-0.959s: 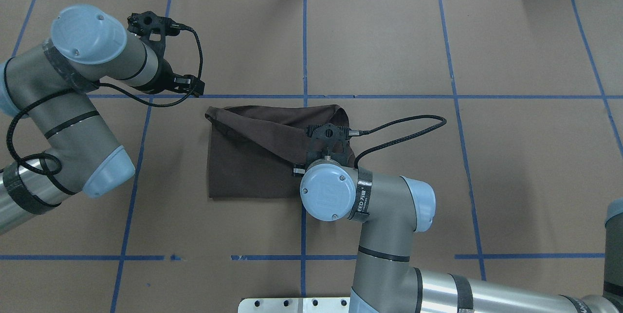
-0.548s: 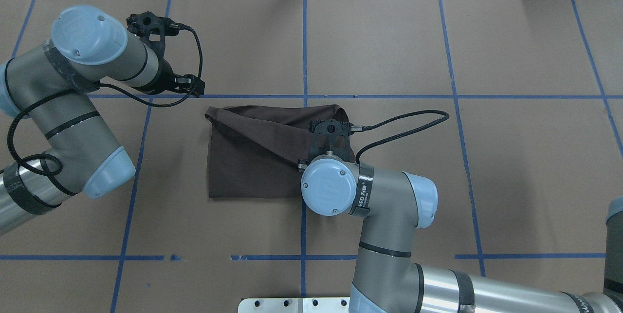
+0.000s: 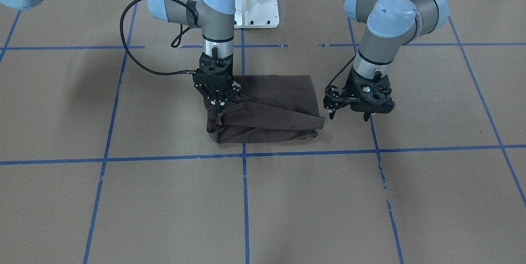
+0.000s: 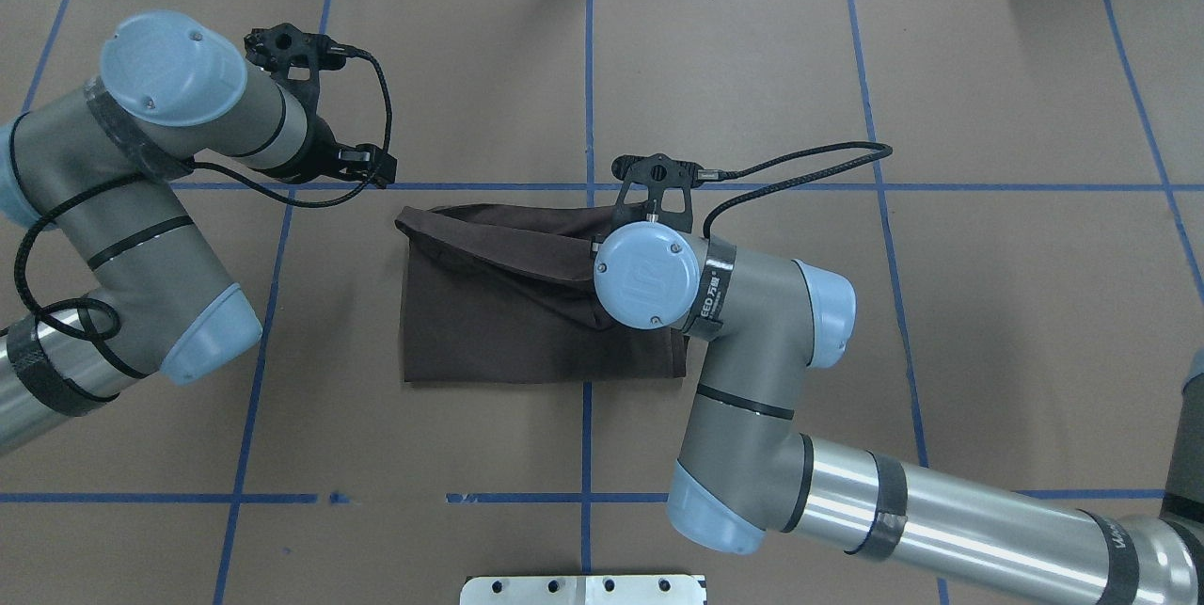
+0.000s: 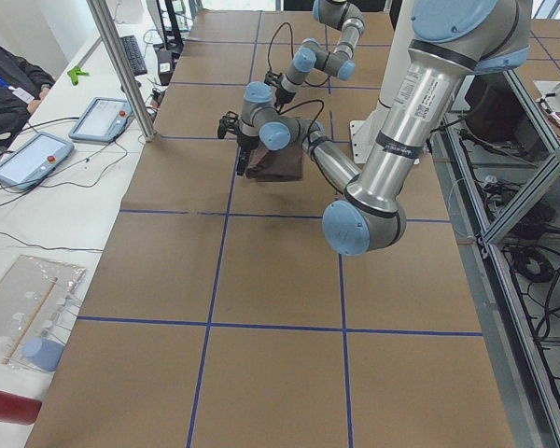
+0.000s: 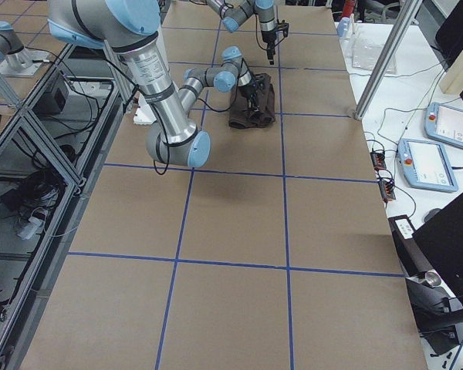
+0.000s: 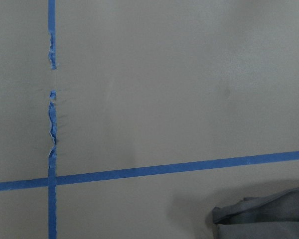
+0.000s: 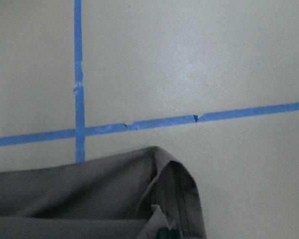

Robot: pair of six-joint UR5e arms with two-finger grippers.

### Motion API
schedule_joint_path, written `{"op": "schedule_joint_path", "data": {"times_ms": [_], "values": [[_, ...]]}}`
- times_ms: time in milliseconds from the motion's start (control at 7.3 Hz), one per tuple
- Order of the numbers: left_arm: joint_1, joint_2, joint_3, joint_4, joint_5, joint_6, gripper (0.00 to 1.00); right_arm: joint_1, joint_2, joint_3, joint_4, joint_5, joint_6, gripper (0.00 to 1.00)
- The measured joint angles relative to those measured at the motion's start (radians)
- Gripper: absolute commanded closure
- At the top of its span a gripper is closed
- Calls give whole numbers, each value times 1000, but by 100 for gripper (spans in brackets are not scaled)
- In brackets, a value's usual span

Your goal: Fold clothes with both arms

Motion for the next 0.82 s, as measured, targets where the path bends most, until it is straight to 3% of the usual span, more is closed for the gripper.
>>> {"op": "schedule_joint_path", "data": {"times_ms": [274, 548, 685, 822], "values": [[1, -1, -1, 0, 0, 0, 0, 47, 64, -129, 24, 1, -9, 100], [2, -1, -1, 0, 1, 0, 0, 77, 79, -202, 59, 1, -28, 100], [2, -1, -2, 0, 1, 0, 0, 84, 80, -220, 65, 1, -35, 39], [2, 0, -4, 0, 1, -1, 0, 88, 81, -234, 68, 1, -46, 0]]}}
